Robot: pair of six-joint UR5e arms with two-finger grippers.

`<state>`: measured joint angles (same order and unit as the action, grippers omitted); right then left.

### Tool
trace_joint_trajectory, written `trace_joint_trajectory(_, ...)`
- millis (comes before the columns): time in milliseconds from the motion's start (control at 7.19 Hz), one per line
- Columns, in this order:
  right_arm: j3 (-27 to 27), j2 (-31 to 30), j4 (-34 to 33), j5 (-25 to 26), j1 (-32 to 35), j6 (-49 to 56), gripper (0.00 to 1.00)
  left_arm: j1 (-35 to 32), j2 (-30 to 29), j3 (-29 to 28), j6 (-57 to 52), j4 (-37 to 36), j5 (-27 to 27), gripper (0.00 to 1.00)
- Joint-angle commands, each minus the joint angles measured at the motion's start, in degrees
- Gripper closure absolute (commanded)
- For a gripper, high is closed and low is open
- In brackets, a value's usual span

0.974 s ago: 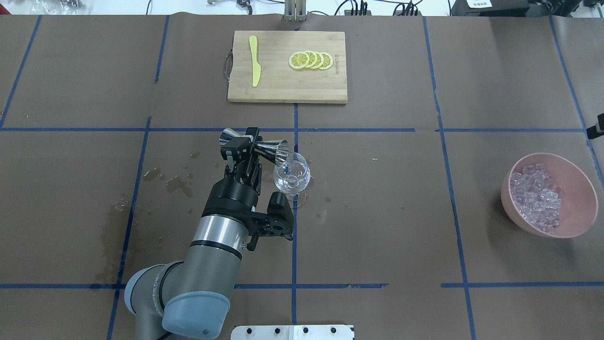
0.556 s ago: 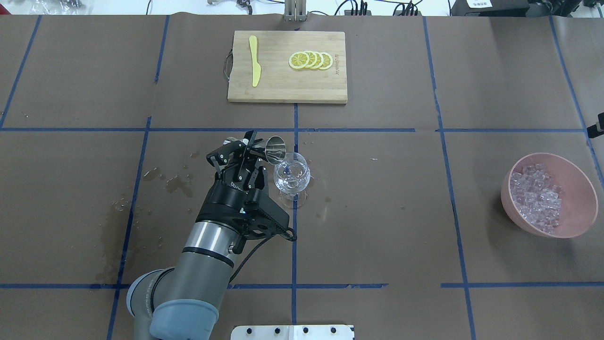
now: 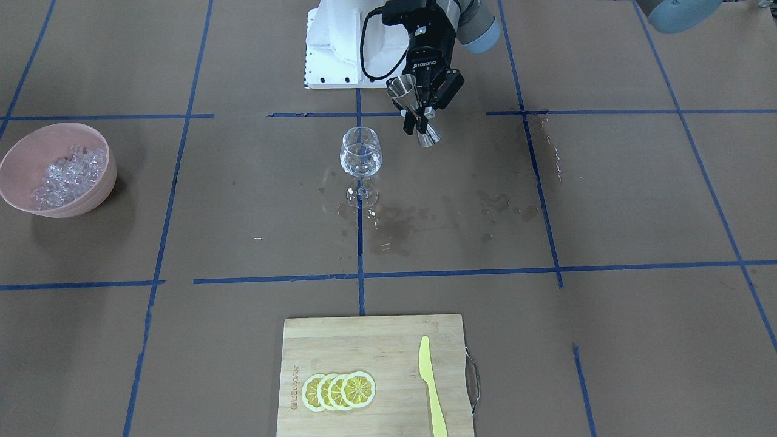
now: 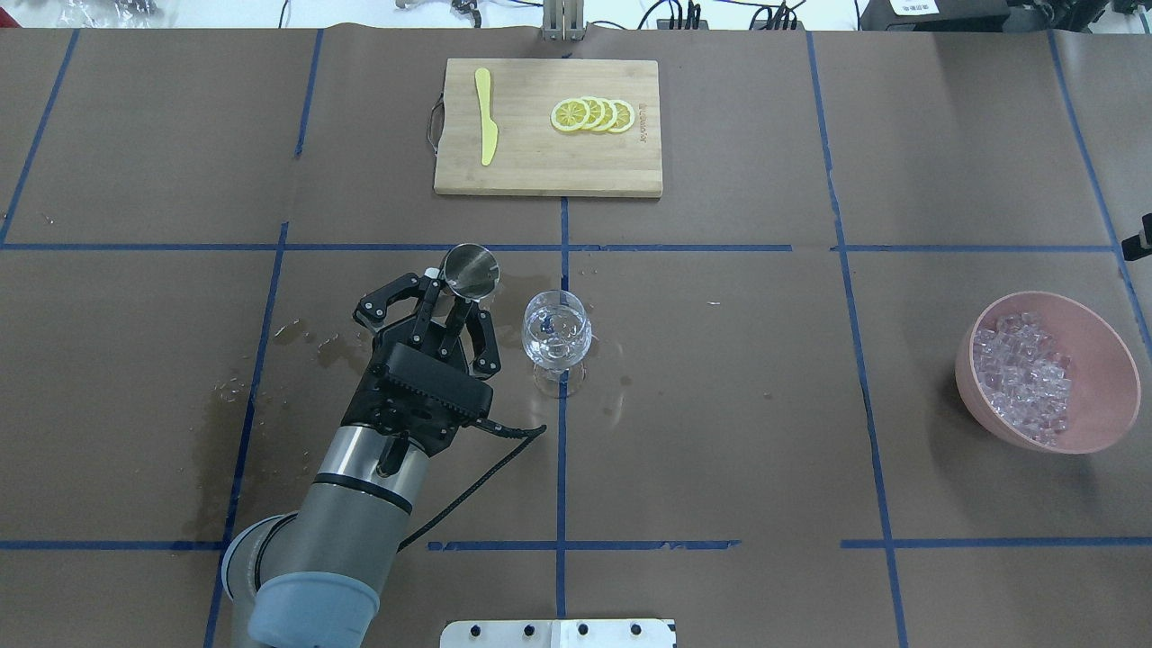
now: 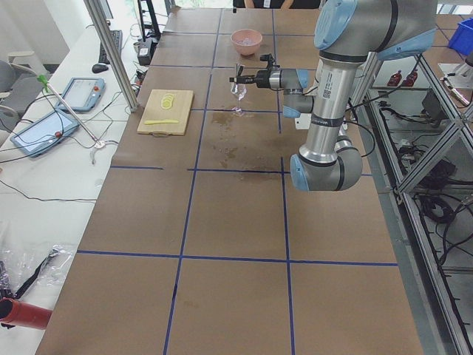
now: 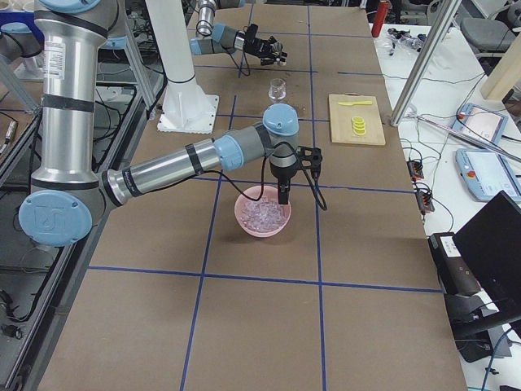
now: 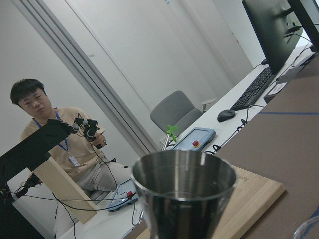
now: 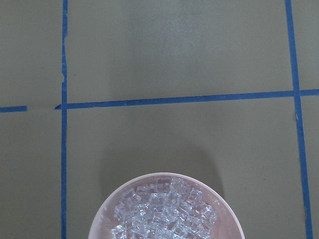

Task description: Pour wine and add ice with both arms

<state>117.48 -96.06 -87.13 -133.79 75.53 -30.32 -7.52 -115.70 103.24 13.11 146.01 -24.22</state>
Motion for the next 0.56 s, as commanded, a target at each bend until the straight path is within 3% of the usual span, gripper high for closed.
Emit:
trace_joint_trajectory(0, 0.1, 0.0, 0.0, 0.6, -0.9, 0.0, 0.0, 0.0, 0.0, 0.1, 10.7, 0.1, 0.0, 1.0)
trace_joint_trajectory(417, 2.0, -0.8, 2.1, 7.1, -6.3, -4.4, 0.0, -0.1, 0.1, 3.3, 16.8, 0.3, -0.3, 1.0)
